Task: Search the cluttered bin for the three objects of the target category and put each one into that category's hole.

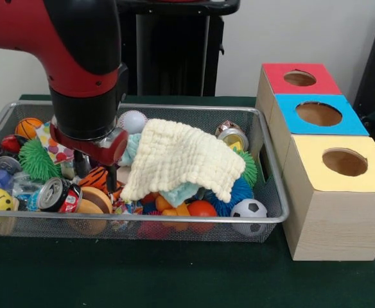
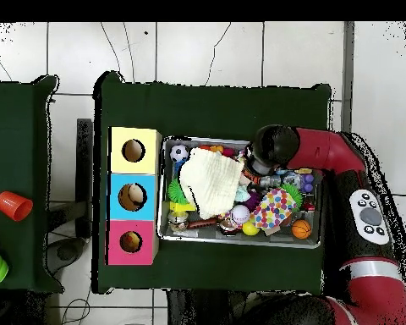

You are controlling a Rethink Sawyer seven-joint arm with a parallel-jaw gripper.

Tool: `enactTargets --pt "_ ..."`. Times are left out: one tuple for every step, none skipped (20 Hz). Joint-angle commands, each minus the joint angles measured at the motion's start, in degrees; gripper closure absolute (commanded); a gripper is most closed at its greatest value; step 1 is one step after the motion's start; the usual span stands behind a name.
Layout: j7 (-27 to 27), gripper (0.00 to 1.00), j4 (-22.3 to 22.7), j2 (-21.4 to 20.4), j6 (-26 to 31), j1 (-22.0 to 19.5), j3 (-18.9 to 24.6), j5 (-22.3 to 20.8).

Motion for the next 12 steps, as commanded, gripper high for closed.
enactTargets --pt "-9.5 0.0 5.2 2.3 -3.0 -0.7 3.7 -0.9" --pt "-9.4 0.0 5.2 2.2 -3.1 -0.6 3.7 -0.9" --pt "-9.4 0.0 5.1 2.5 -3.2 -0.6 3.8 -0.9" --pt "-9.4 0.0 5.1 2.6 -3.3 -0.6 3.8 -0.9" --pt "-9.3 0.0 4.8 2.8 -3.2 -0.5 3.8 -0.9" --pt "-9.4 0.0 4.6 2.9 -3.1 -0.4 3.8 -1.0" --pt "-9.8 0.0 4.1 3.5 -2.8 -0.6 4.0 -0.8" --pt "-9.9 0.0 3.9 3.8 -2.6 -0.7 4.2 -0.6" --pt "-10.4 0.0 3.5 4.4 -2.4 -1.0 4.5 -0.4" --pt "-10.6 0.0 3.3 4.7 -2.0 -1.1 4.7 -0.2" --pt "-11.0 0.0 3.0 5.0 -1.8 -1.1 4.8 -0.3" --pt "-11.2 0.0 2.7 5.4 -1.7 -1.1 4.9 -0.3"
